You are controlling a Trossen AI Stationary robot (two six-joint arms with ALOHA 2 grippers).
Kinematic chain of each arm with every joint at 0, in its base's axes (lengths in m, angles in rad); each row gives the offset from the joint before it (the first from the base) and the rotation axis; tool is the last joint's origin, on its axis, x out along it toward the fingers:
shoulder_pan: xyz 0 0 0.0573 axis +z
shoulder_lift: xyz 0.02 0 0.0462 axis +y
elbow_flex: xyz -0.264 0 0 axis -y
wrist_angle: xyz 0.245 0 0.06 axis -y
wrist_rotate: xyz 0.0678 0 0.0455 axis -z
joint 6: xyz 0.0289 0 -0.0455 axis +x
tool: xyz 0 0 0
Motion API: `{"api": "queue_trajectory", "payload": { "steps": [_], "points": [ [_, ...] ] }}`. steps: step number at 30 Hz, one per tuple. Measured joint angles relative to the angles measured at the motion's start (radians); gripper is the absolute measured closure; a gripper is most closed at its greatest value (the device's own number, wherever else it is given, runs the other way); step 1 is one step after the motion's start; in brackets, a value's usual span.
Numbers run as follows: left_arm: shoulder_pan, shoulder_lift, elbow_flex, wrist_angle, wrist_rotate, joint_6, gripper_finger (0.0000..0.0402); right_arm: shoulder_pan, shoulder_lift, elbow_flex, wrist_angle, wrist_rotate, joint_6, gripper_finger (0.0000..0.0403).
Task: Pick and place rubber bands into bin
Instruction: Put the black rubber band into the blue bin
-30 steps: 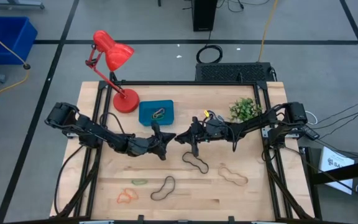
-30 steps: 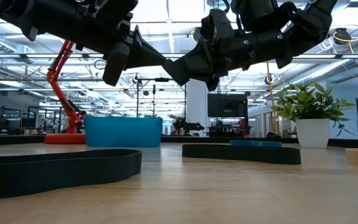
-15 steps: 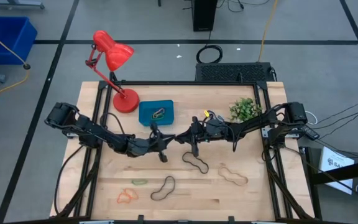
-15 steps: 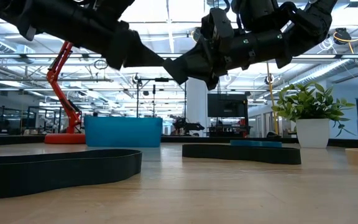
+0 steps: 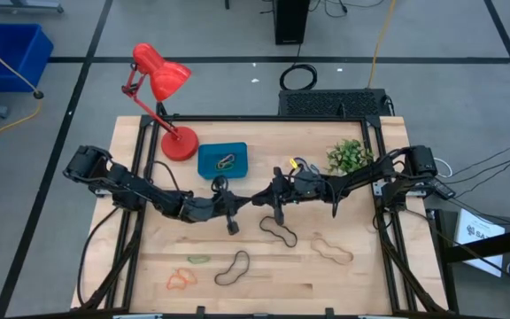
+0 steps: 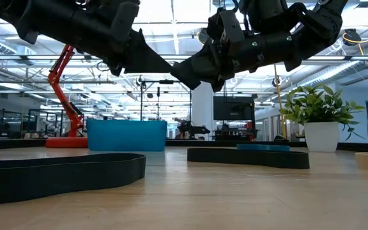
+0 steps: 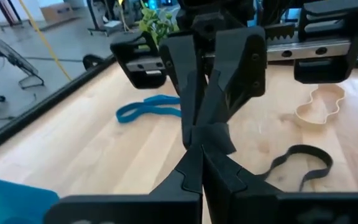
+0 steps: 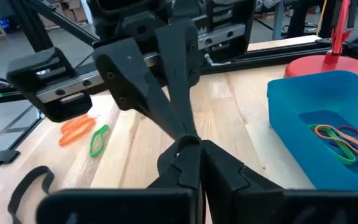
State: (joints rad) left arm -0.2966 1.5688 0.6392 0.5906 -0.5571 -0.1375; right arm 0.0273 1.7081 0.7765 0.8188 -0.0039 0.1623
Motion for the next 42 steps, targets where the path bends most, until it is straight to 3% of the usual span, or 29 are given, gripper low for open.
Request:
{"api": "queue_trajectory", "payload": {
  "steps": [11, 19, 25, 30, 42],
  "points": [
    [-0.008, 0.001, -0.001, -0.009, 0.071, -0.003, 0.0333, -0.002, -0.002, 0.006, 0.050, 0.009, -0.040, 0.0401],
    [-0.007, 0.001, -0.001, -0.006, 0.077, -0.027, 0.0222, 0.000, -0.003, 0.006, 0.040, 0.005, -0.040, 0.0402],
    [-0.008, 0.001, -0.001, -0.005, 0.171, -0.061, 0.0166, 0.000, -0.003, 0.005, 0.037, 0.003, -0.047, 0.0402],
    [-0.008, 0.000, -0.001, -0.004, 0.168, -0.114, 0.0149, 0.000, -0.003, 0.004, 0.037, 0.003, -0.048, 0.0402],
    [0.034, 0.000, -0.001, -0.003, 0.133, -0.230, 0.0156, 0.001, -0.003, 0.004, 0.037, 0.000, -0.052, 0.0403]
  ]
}}
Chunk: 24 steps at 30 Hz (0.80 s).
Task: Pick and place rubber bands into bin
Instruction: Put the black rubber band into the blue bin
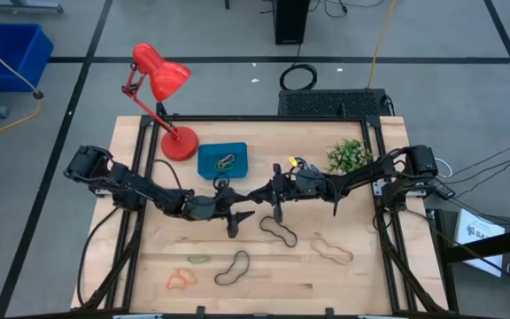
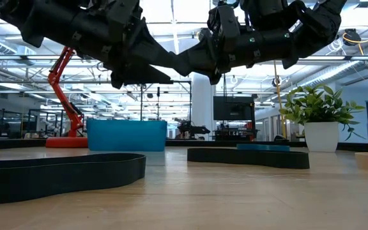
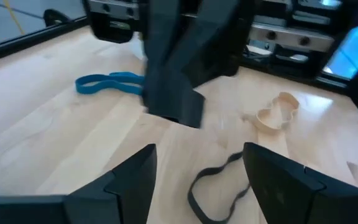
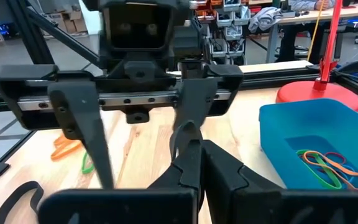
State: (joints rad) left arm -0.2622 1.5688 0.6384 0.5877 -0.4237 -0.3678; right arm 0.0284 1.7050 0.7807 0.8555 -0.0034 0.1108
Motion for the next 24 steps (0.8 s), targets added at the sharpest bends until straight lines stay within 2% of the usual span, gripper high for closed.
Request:
{"api": "queue_trajectory", "payload": {
  "steps": [19, 24],
  "points": [
    [0.051, -0.001, 0.001, 0.122, 0.018, -0.065, 0.0156, 0.032, 0.000, 0.000, 0.000, 0.002, -0.030, 0.0403],
    [0.058, -0.001, 0.001, 0.122, 0.099, -0.114, 0.0156, 0.033, 0.000, 0.000, 0.000, 0.001, -0.045, 0.0403]
  ]
}}
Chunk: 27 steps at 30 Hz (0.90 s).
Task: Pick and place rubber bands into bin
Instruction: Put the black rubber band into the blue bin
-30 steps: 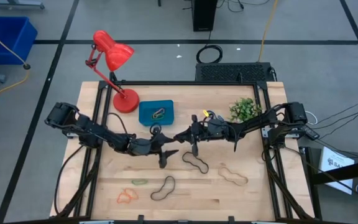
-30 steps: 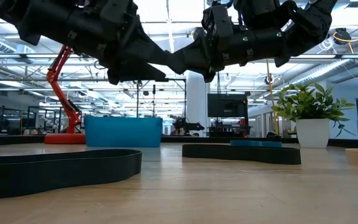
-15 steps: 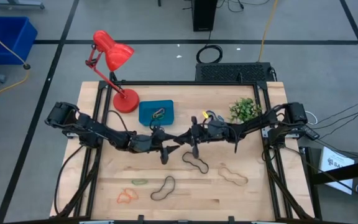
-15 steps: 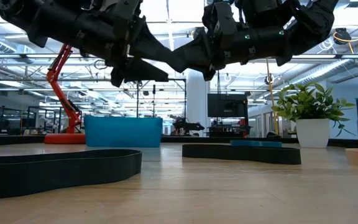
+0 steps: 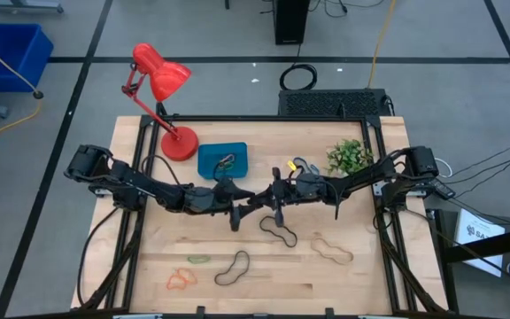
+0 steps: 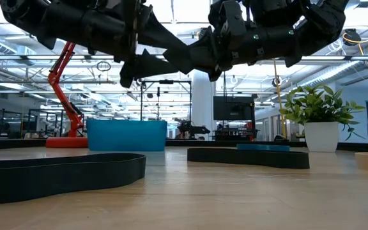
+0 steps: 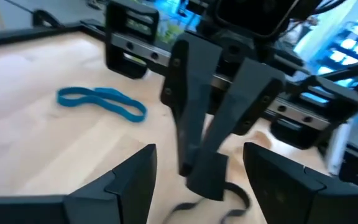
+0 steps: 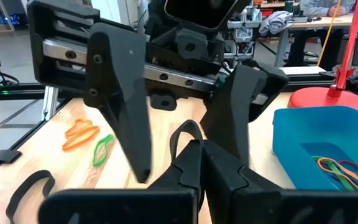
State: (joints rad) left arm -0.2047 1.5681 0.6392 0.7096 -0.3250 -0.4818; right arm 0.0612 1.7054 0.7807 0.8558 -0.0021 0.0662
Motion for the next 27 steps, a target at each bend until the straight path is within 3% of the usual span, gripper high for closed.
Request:
{"api": "queue_trajectory", "payload": {
  "steps": [13, 20, 27],
  "points": [
    [0.003, 0.000, 0.000, 0.106, 0.087, -0.044, 0.0156, 0.002, 0.000, 0.000, -0.001, -0.009, 0.000, 0.0403],
    [0.003, 0.000, 0.000, 0.070, 0.098, -0.008, 0.0156, 0.002, 0.000, 0.000, -0.014, -0.007, 0.000, 0.0403],
    [0.006, 0.000, 0.000, 0.038, 0.172, 0.047, 0.0156, 0.002, 0.001, -0.002, -0.017, -0.012, 0.000, 0.0403]
  ]
}}
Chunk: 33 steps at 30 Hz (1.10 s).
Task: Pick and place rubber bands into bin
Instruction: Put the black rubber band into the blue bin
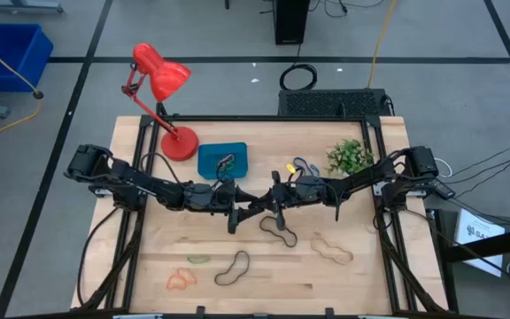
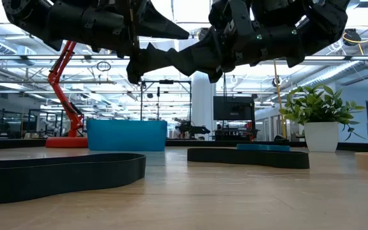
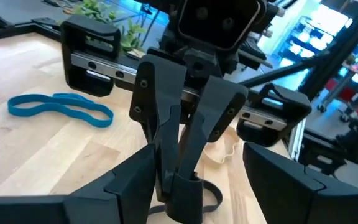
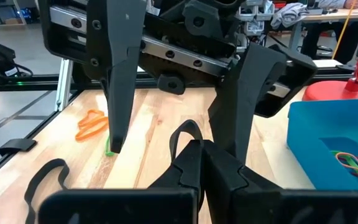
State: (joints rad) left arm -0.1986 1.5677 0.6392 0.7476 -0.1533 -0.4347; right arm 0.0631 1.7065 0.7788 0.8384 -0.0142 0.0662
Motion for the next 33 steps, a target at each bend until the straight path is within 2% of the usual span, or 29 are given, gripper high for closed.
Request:
{"api": "queue_trajectory", "payload": {
  "steps": [4, 11, 16, 20, 25, 33],
  "points": [
    [0.000, -0.001, 0.000, -0.039, 0.007, 0.017, 0.0172, 0.000, 0.000, 0.000, 0.001, 0.001, 0.000, 0.0403],
    [0.007, -0.001, 0.000, -0.052, 0.013, 0.013, 0.0244, 0.000, 0.000, 0.000, 0.020, 0.001, 0.000, 0.0403],
    [0.006, -0.001, 0.000, -0.077, 0.029, 0.005, 0.0278, 0.000, 0.000, 0.000, 0.057, 0.021, -0.001, 0.0403],
    [-0.002, 0.002, 0.000, -0.070, 0.085, 0.012, 0.0294, -0.010, -0.002, 0.002, 0.089, 0.048, -0.001, 0.0403],
    [-0.002, 0.002, 0.000, -0.065, 0.068, 0.009, 0.0308, -0.003, -0.002, 0.002, 0.091, 0.024, -0.001, 0.0403],
    [0.004, 0.001, 0.000, -0.065, 0.053, 0.011, 0.0303, 0.003, -0.002, 0.002, 0.090, 0.015, 0.004, 0.0403]
  ]
}}
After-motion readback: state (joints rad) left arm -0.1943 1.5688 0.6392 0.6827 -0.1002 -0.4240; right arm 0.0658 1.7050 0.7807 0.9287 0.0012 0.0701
